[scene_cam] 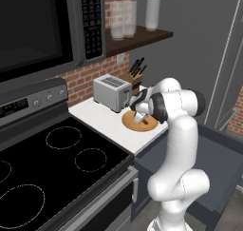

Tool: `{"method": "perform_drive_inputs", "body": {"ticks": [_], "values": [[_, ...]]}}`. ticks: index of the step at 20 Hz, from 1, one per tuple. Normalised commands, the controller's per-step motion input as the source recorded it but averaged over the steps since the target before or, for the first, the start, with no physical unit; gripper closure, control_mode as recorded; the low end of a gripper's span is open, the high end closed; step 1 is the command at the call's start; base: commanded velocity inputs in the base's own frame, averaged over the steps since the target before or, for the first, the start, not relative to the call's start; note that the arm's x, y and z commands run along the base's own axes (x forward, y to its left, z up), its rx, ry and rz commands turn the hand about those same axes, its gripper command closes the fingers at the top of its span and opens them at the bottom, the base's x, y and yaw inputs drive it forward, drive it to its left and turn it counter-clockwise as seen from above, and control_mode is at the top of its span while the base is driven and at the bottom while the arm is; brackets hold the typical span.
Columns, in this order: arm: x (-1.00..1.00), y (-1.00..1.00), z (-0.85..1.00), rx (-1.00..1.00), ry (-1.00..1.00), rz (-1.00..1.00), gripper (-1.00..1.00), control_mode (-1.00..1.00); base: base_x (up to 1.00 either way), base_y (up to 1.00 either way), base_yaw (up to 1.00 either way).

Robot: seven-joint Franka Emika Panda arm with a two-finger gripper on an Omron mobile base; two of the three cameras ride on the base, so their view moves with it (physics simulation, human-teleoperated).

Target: Pick up the knife from the drawer and place it on the cutting board. Then place the meat from the plate to the cutting board.

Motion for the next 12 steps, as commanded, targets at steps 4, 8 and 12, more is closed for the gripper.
{"method": "perform_drive_inputs", "body": {"ticks": [4, 8, 12], "values": [[0.02, 0.16, -0.26, 0.00, -0.01, -0.01, 1.00, -1.00, 0.00, 0.00, 0.00], [-0.14, 0.13, -0.04, 0.00, -0.13, 0.00, 1.00, -1.00, 0.00, 0.00, 0.00], [-0.08, 0.02, 0.07, 0.00, -0.17, 0.00, 1.00, -1.00, 0.00, 0.00, 0.00]]}}
